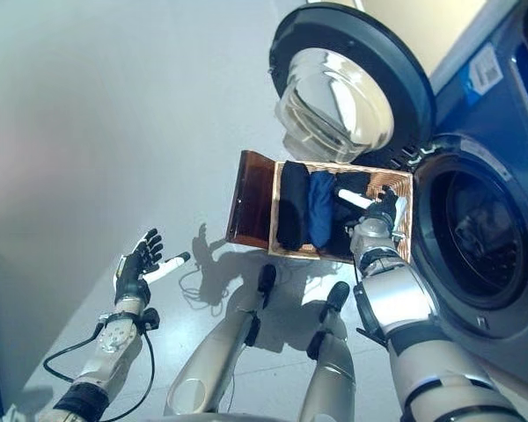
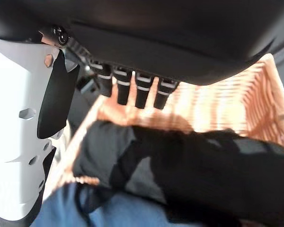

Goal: Pick up the clothes and place them into the washing machine

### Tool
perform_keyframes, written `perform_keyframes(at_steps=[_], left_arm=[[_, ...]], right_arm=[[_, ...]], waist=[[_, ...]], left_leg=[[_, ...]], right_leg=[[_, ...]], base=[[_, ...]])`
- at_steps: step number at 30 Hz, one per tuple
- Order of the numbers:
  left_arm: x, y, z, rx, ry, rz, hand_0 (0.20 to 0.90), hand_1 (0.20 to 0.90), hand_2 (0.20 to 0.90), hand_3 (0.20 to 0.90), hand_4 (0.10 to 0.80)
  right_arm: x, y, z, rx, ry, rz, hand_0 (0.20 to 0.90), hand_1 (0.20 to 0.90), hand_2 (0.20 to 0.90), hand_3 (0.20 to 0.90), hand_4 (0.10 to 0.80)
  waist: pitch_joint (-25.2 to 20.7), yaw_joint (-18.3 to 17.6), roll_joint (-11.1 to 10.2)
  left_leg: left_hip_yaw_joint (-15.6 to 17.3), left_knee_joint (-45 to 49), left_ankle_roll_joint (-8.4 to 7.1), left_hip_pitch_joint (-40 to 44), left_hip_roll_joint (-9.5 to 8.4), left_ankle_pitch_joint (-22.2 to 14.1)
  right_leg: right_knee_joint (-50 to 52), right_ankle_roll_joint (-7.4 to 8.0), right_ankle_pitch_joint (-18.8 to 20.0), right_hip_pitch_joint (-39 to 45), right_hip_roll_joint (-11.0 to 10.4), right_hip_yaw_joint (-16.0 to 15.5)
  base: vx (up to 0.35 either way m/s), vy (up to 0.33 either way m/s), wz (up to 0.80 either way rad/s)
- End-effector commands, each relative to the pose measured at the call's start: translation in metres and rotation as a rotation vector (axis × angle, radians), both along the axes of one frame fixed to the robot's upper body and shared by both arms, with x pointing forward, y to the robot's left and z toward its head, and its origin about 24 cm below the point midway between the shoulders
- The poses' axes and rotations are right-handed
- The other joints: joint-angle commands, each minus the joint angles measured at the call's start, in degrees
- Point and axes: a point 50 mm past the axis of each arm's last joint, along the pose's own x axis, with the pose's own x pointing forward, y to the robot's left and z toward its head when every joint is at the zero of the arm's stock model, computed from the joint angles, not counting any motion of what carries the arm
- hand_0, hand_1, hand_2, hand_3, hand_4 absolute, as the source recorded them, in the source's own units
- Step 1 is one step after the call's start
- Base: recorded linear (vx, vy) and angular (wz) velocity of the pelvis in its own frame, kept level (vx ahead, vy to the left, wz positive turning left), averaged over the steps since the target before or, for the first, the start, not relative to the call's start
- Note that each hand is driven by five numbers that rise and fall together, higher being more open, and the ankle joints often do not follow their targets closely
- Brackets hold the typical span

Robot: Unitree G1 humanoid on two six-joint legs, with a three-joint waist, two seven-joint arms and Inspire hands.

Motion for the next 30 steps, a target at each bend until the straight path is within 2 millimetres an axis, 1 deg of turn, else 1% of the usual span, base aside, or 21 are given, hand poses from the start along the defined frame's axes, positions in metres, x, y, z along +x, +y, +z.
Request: perform_keyframes(at_steps=[1, 2, 6, 9, 10, 12, 13, 16, 17, 19, 22, 23, 27, 28, 29, 30], left_arm=[[0.016, 0.018, 0.063, 0.038, -0.302, 0.061, 0.9, 0.9, 0.9, 0.9, 0.8], [0.016, 0.019, 0.067, 0.036, -0.324, 0.071, 0.9, 0.9, 0.9, 0.9, 0.8], [0.018, 0.013, 0.075, 0.002, -0.37, 0.077, 0.9, 0.9, 0.9, 0.9, 0.8], [0.018, 0.008, 0.084, -0.03, -0.42, 0.072, 0.9, 0.9, 0.9, 0.9, 0.8], [0.018, 0.006, 0.087, -0.042, -0.439, 0.075, 0.9, 0.9, 0.9, 0.9, 0.8], [0.018, 0.005, 0.09, -0.045, -0.45, 0.073, 0.9, 0.9, 0.9, 0.9, 0.8], [0.02, 0.002, 0.099, -0.049, -0.491, 0.069, 0.9, 0.9, 0.9, 0.9, 0.8], [0.019, -0.004, 0.112, -0.073, -0.554, 0.062, 0.9, 0.9, 0.9, 0.9, 0.8], [0.019, -0.005, 0.113, -0.081, -0.563, 0.065, 0.9, 0.9, 0.9, 0.9, 0.8], [0.017, -0.011, 0.125, -0.098, -0.619, 0.042, 0.9, 0.9, 0.9, 0.9, 0.8], [0.015, -0.014, 0.13, -0.108, -0.647, 0.033, 0.9, 0.9, 0.9, 0.9, 0.8], [0.013, -0.016, 0.134, -0.109, -0.669, 0.023, 0.9, 0.9, 0.9, 0.9, 0.8], [0.012, -0.019, 0.141, -0.114, -0.705, 0.013, 0.9, 0.9, 0.9, 0.9, 0.8], [0.011, -0.02, 0.147, -0.106, -0.729, 0.009, 0.9, 0.9, 0.9, 0.9, 0.8], [0.01, -0.019, 0.149, -0.099, -0.741, 0.01, 0.9, 0.9, 0.9, 0.9, 0.8], [0.008, -0.018, 0.148, -0.095, -0.736, 0.016, 0.9, 0.9, 0.9, 0.9, 0.8]], right_arm=[[0.012, -0.032, 0.058, -0.141, -0.153, -0.074, 0.9, 0.9, 0.9, 0.9, 0.8], [0.011, -0.033, 0.058, -0.147, -0.15, -0.081, 0.9, 0.9, 0.9, 0.9, 0.8], [0.007, -0.036, 0.051, -0.157, -0.104, -0.095, 0.9, 0.9, 0.9, 0.9, 0.8], [0.001, -0.043, 0.044, -0.175, -0.058, -0.126, 0.9, 0.9, 0.9, 0.9, 0.8], [-0.001, -0.043, 0.037, -0.179, -0.038, -0.131, 0.9, 0.9, 0.9, 0.9, 0.8], [-0.002, -0.041, 0.034, -0.177, -0.034, -0.128, 0.9, 0.9, 0.9, 0.9, 0.8], [-0.003, -0.038, 0.028, -0.174, -0.016, -0.122, 0.9, 0.9, 0.9, 0.9, 0.8], [-0.006, -0.032, 0.016, -0.184, 0.027, -0.115, 0.9, 0.9, 0.9, 0.9, 0.8], [-0.007, -0.03, 0.014, -0.189, 0.04, -0.116, 0.9, 0.9, 0.9, 0.9, 0.8], [-0.011, -0.029, 0.007, -0.195, 0.07, -0.125, 0.9, 0.9, 0.9, 0.9, 0.8], [-0.011, -0.029, 0.006, -0.201, 0.077, -0.12, 0.9, 0.9, 0.9, 0.9, 0.8], [-0.012, -0.03, 0.005, -0.212, 0.095, -0.113, 0.9, 0.9, 0.9, 0.9, 0.8], [-0.011, -0.036, 0.011, -0.234, 0.097, -0.125, 0.9, 0.9, 0.9, 0.9, 0.8], [-0.008, -0.036, 0.019, -0.237, 0.075, -0.133, 0.705, 0.705, 0.705, 0.705, 0.661], [-0.005, -0.035, 0.024, -0.236, 0.061, -0.136, 0.2, 0.2, 0.2, 0.2, 0.3], [-0.003, -0.035, 0.03, -0.239, 0.047, -0.141, 0.2, 0.2, 0.2, 0.2, 0.3]], waist=[[2.7, 2.9, 2.1], [2.9, 3.0, 2.2], [3.2, 3.4, 2.8], [3.2, 3.8, 3.5], [3.2, 3.7, 3.7], [3.2, 3.6, 3.8], [3.4, 3.3, 4.0], [3.6, 3.2, 4.3], [3.7, 3.2, 4.4], [3.7, 3.2, 4.9], [3.6, 3.3, 5.3], [3.5, 3.5, 5.6], [3.2, 4.0, 6.2], [3.1, 4.4, 6.7], [3.0, 4.6, 6.9], [3.0, 4.7, 7.1]], left_leg=[[1.6, 5.1, -6.11, -6.1, 1.61, -6.2], [1.7, 5.4, -6.05, -6.4, 1.57, -6.4], [1.7, 6.1, -5.89, -7.7, 1.22, -6.7], [1.7, 6.7, -5.85, -8.7, 0.96, -6.9], [1.8, 7.0, -5.79, -9.0, 0.87, -7.0], [1.8, 7.2, -5.75, -9.2, 0.83, -7.1], [2.0, 7.4, -5.71, -9.7, 0.73, -7.2], [2.1, 8.0, -5.61, -10.5, 0.48, -7.3], [2.1, 8.2, -5.53, -10.8, 0.42, -7.4], [2.4, 8.6, -5.43, -11.3, 0.38, -7.7], [2.5, 9.2, -5.24, -11.8, 0.36, -7.9], [2.5, 9.5, -5.17, -12.1, 0.23, -8.0], [2.3, 9.7, -4.99, -12.6, -0.03, -8.0], [2.2, 9.6, -5.0, -12.7, -0.13, -7.8], [2.2, 9.4, -5.0, -12.6, -0.16, -7.8], [2.3, 9.3, -4.97, -12.5, -0.16, -7.8]], right_leg=[[4.5, -1.76, -7.4, 1.1, 0.2, 1.5], [5.0, -1.82, -7.6, 0.6, 0.2, 1.5], [6.1, -2.04, -8.4, -0.3, 0.0, 1.6], [6.7, -2.11, -8.7, -0.9, -0.3, 1.4], [7.0, -2.14, -8.8, -1.3, -0.4, 1.5], [7.4, -2.16, -8.9, -1.8, -0.4, 1.7], [7.6, -2.2, -8.9, -2.3, -0.4, 1.9], [8.3, -2.26, -9.0, -3.3, -0.5, 2.1], [8.5, -2.3, -9.0, -3.5, -0.5, 2.2], [9.0, -2.32, -9.2, -3.9, -0.7, 2.2], [9.6, -2.43, -9.3, -4.5, -0.8, 2.3], [10.1, -2.44, -9.4, -4.9, -1.0, 2.5], [10.6, -2.38, -9.5, -5.3, -1.3, 2.6], [10.6, -2.34, -9.7, -5.3, -1.4, 2.4], [10.6, -2.32, -9.7, -5.3, -1.5, 2.5], [10.8, -2.37, -9.8, -5.4, -1.5, 2.5]], base=[[-0.001, 0.069, 0.05], [0.003, 0.063, 0.04], [0.02, 0.036, 0.06], [0.022, 0.032, 0.04], [0.014, 0.054, 0.1], [0.008, 0.051, 0.1], [0.01, 0.039, 0.05], [0.004, 0.029, 0.01], [0.001, 0.031, 0.03], [0.0, 0.038, 0.01], [0.0, 0.0, 0.0], [0.002, 0.03, -0.01], [0.0, 0.0, 0.0], [0.0, 0.0, 0.0], [0.03, 0.005, 0.03], [0.013, 0.016, 0.04]])
